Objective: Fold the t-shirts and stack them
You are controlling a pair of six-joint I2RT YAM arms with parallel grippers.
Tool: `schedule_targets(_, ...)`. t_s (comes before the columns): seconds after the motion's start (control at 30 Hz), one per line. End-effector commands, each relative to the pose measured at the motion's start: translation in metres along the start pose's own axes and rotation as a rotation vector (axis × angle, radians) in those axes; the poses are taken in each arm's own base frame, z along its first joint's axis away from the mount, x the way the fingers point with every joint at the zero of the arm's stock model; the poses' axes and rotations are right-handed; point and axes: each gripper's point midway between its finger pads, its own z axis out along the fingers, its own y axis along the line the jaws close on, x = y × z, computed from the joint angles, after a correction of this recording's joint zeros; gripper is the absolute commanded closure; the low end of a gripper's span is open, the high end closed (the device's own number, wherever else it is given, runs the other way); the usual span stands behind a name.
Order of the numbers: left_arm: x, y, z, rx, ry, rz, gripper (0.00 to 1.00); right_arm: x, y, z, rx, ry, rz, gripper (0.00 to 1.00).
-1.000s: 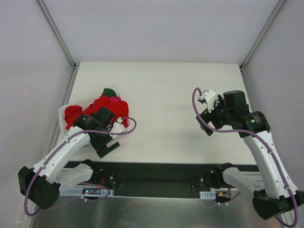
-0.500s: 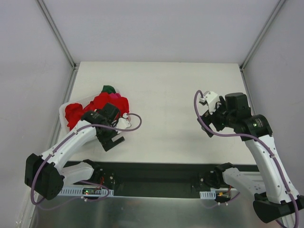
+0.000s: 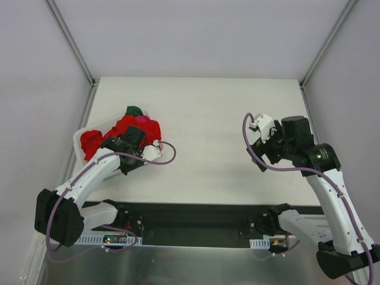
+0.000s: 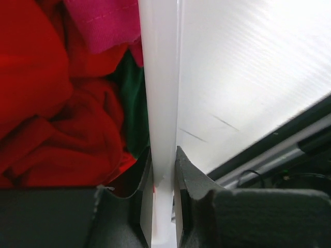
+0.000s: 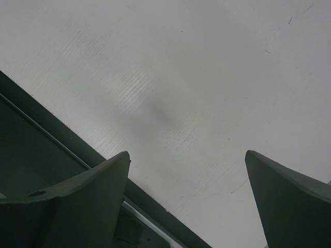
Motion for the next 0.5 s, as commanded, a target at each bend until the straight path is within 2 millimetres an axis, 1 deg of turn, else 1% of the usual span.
schedule_targets(0.0, -0.002, 0.049, 0.025, -0.084, 0.024, 0.114, 1.0, 0.003, 0.002, -0.007, 0.007, -0.004, -0.007, 0.04)
schedule_targets(0.07, -0.009, 0.07, 0.025, -0.105, 0.012, 0.164, 1.0, 0.004, 0.002, -0.007, 0.009, -0.002, -0.009, 0.04)
schedule_targets(0.1, -0.01, 0.076, 0.031, -0.094, 0.028, 0.187, 1.0, 0.004, 0.002, -0.008, 0.009, -0.005, -0.012, 0.04)
schedule_targets(0.13, -0.016, 0.095, 0.027, -0.135, 0.015, 0.183, 1.0, 0.005, 0.002, -0.008, 0.012, 0.0, -0.009, 0.04)
schedule_targets(0.17, -0.019, 0.105, 0.026, -0.142, 0.014, 0.226, 1.0, 0.004, 0.002, -0.009, 0.012, -0.002, -0.012, 0.04)
schedule_targets(0.2, -0.023, 0.111, 0.032, -0.125, 0.017, 0.25, 1.0, 0.004, 0.001, -0.009, 0.015, -0.004, -0.012, 0.04)
schedule_targets(0.23, -0.032, 0.135, 0.024, -0.178, -0.008, 0.246, 1.0, 0.004, 0.002, -0.01, 0.016, -0.005, -0.011, 0.04)
schedule_targets(0.27, -0.037, 0.146, 0.024, -0.187, -0.007, 0.283, 1.0, 0.004, 0.002, -0.01, 0.013, -0.003, -0.012, 0.04)
schedule_targets(0.3, -0.039, 0.155, 0.032, -0.175, 0.013, 0.297, 1.0, 0.004, 0.002, -0.01, 0.016, -0.005, -0.013, 0.04)
schedule_targets(0.33, -0.049, 0.173, 0.024, -0.207, 0.0, 0.308, 1.0, 0.005, 0.001, -0.01, 0.017, -0.003, -0.011, 0.04)
schedule_targets(0.37, -0.052, 0.182, 0.025, -0.212, 0.005, 0.35, 1.0, 0.006, 0.001, -0.01, 0.018, -0.001, -0.013, 0.04)
schedule_targets(0.4, -0.054, 0.187, 0.032, -0.198, 0.013, 0.377, 1.0, 0.006, 0.002, -0.009, 0.017, -0.001, -0.015, 0.04)
schedule_targets(0.43, -0.066, 0.199, 0.025, -0.223, -0.013, 0.399, 1.0, 0.007, 0.001, -0.01, 0.02, 0.002, -0.014, 0.04)
schedule_targets(0.47, -0.073, 0.205, 0.024, -0.229, -0.025, 0.442, 1.0, 0.007, 0.002, -0.009, 0.018, 0.003, -0.012, 0.04)
